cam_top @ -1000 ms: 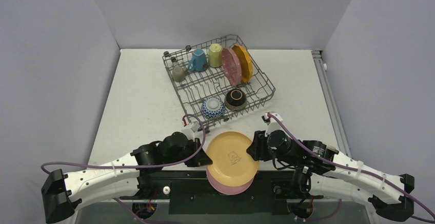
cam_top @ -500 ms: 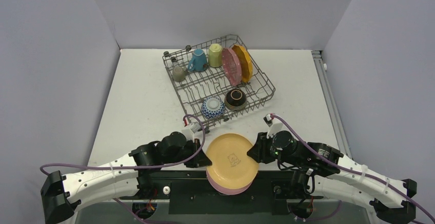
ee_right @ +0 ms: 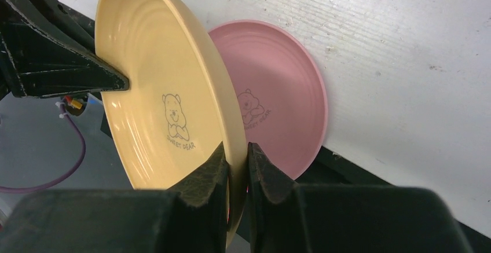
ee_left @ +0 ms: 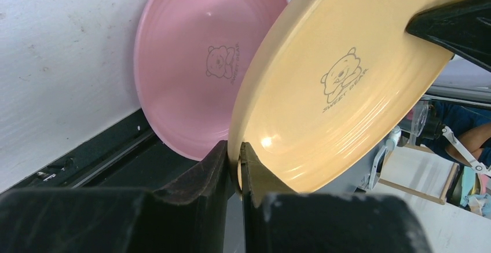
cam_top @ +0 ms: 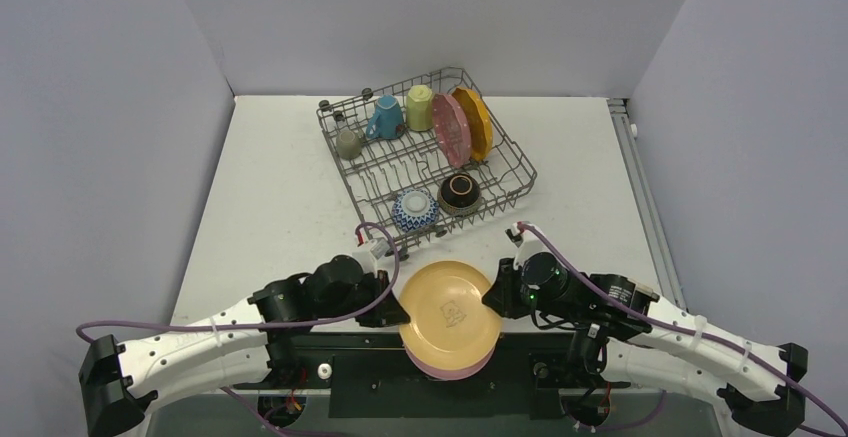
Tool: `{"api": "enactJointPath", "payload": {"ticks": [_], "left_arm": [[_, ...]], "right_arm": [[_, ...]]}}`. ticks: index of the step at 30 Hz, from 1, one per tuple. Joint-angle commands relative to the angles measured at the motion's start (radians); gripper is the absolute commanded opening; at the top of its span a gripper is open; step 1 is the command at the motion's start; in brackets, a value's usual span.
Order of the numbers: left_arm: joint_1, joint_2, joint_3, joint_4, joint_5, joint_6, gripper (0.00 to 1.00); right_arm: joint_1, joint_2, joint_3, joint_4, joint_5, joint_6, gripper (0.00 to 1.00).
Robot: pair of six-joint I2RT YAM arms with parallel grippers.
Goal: Load the mixed dishes into the dish rack
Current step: Insert the plate into the dish rack.
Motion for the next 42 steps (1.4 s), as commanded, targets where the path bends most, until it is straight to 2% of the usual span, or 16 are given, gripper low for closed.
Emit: {"api": "enactJointPath", "payload": {"ticks": [1, 5, 9, 12, 21, 26, 32, 34, 42], "left_arm": [[0.006, -0.013, 0.076, 0.031, -0.016, 0.038, 0.13], [0.015, -0.013, 0.084, 0.01, -0.02, 0.051, 0.34], [0.034, -0.015, 0.108, -0.03, -0.025, 0.077, 0.47], [0.058, -0.024, 0.156, -0.089, -0.03, 0.111, 0.52], [0.166, -0.059, 0.322, -0.301, -0.092, 0.264, 0.76], [0.187, -0.072, 0.404, -0.365, -0.154, 0.342, 0.87], [0.194, -0.095, 0.432, -0.394, -0.204, 0.413, 1.0], [0.195, -0.104, 0.433, -0.396, -0.231, 0.42, 0.97], [0.197, -0.143, 0.395, -0.35, -0.302, 0.455, 0.96]], "right_arm": [[-0.004, 0.015, 0.066, 0.029, 0.033, 0.0, 0.0], [-0.004, 0.039, 0.13, -0.021, 0.088, -0.013, 0.0], [-0.004, 0.082, 0.196, -0.07, 0.142, -0.033, 0.0], [-0.004, 0.135, 0.256, -0.115, 0.202, -0.061, 0.0], [-0.012, 0.303, 0.518, -0.242, 0.373, -0.157, 0.0], [-0.033, 0.395, 0.686, -0.298, 0.468, -0.224, 0.0], [-0.055, 0.534, 0.883, -0.331, 0.617, -0.292, 0.0], [-0.059, 0.59, 0.955, -0.344, 0.662, -0.319, 0.0], [-0.069, 0.81, 1.178, -0.346, 0.799, -0.416, 0.0]]}}
